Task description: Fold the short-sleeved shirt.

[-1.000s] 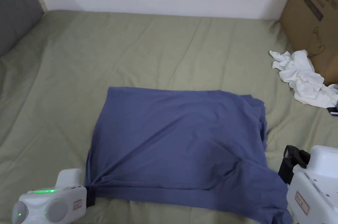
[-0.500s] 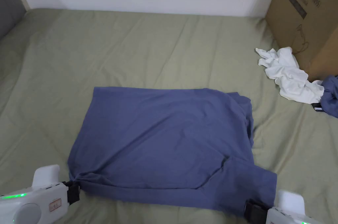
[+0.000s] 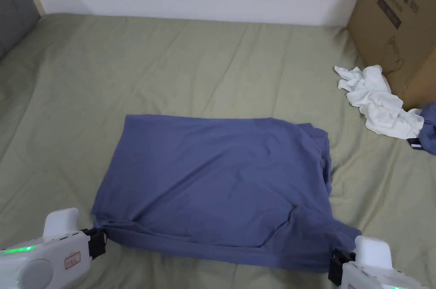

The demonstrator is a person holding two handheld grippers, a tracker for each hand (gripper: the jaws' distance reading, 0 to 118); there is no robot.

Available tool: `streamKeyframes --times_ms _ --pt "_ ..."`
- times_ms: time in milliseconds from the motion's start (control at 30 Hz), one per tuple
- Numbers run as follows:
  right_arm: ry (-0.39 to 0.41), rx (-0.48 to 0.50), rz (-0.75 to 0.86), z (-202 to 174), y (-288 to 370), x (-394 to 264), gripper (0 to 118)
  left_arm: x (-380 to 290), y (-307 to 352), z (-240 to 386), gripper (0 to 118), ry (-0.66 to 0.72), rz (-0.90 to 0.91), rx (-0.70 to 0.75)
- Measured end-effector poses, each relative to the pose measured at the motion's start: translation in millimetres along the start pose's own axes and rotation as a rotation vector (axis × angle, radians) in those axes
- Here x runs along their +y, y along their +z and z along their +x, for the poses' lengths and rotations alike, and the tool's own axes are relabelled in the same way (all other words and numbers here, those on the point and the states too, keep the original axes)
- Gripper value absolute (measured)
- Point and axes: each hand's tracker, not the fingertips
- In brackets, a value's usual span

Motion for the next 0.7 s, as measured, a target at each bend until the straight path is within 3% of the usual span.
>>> streamKeyframes --times_ms 167,367,700 --pt "-0.016 0.038 0.091 -1 15 49 10 33 2 2 11 0.012 0.063 -0.029" --pt "-0.019 0.047 0.117 -6 -16 106 10 83 -17 9 11 0.007 0.096 -0.029" --pt "-0.068 0.013 -0.062 -9 -132 141 10 130 -116 18 11 -0.059 -0.05 0.047"
